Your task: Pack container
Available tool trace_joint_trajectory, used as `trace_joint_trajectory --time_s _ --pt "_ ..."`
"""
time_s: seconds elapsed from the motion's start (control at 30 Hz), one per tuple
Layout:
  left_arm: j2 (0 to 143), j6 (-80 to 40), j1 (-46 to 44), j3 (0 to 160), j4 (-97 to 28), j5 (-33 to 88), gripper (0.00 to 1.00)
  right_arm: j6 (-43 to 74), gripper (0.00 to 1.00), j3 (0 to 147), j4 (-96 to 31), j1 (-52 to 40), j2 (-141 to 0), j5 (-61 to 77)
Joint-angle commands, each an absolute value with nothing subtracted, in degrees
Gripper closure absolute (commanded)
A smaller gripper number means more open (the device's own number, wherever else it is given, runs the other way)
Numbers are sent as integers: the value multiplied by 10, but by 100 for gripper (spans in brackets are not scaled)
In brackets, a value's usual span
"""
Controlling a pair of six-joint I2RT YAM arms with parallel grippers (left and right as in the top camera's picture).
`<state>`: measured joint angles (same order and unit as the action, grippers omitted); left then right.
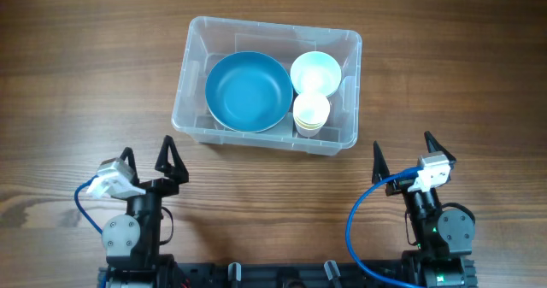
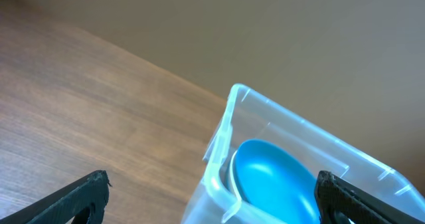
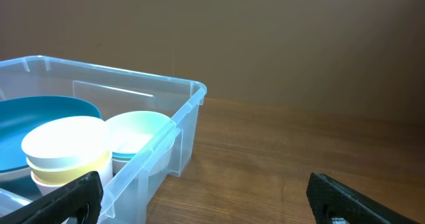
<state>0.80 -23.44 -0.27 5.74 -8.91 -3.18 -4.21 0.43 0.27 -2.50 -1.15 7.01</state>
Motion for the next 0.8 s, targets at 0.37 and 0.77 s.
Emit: trace_joint_trajectory --time_s 0.37,0.77 --pt "2 -19 -6 22 -83 13 0 -44 0 3 4 -22 -6 58" --pt "2 -17 -6 22 -83 10 0 -44 1 3 4 -22 -6 58"
